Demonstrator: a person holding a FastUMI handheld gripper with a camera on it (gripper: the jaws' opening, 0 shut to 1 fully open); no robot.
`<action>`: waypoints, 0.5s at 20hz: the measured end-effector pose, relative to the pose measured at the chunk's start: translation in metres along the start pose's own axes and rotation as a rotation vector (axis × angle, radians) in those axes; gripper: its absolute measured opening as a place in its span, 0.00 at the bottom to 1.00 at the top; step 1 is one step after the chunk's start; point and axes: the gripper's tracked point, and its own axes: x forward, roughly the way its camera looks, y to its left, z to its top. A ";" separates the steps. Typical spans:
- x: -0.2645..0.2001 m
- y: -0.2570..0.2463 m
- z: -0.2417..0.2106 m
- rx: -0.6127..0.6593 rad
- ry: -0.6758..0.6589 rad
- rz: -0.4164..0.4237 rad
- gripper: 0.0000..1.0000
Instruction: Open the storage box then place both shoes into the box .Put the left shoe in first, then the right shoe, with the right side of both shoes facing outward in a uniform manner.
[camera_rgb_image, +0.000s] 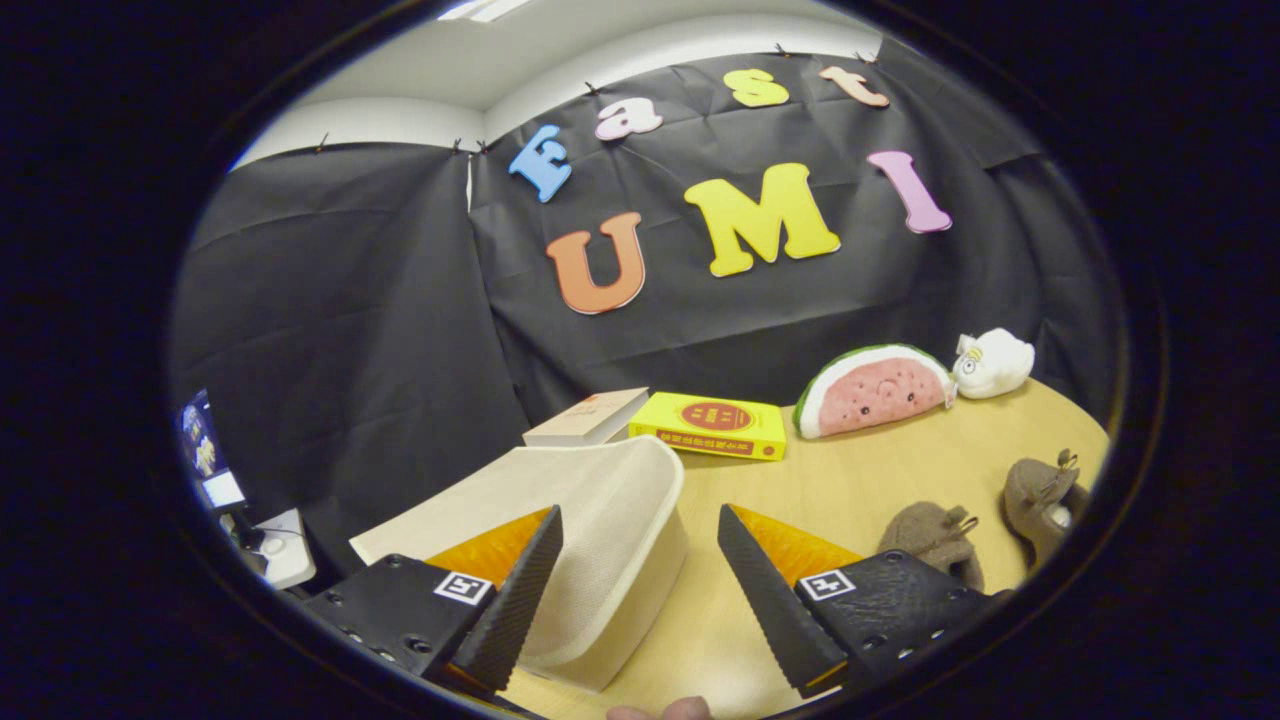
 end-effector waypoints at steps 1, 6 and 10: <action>0.002 0.002 -0.004 0.019 0.012 0.008 0.95; 0.010 0.008 -0.013 0.078 0.033 0.039 0.96; 0.015 0.018 -0.022 0.156 0.067 0.089 0.96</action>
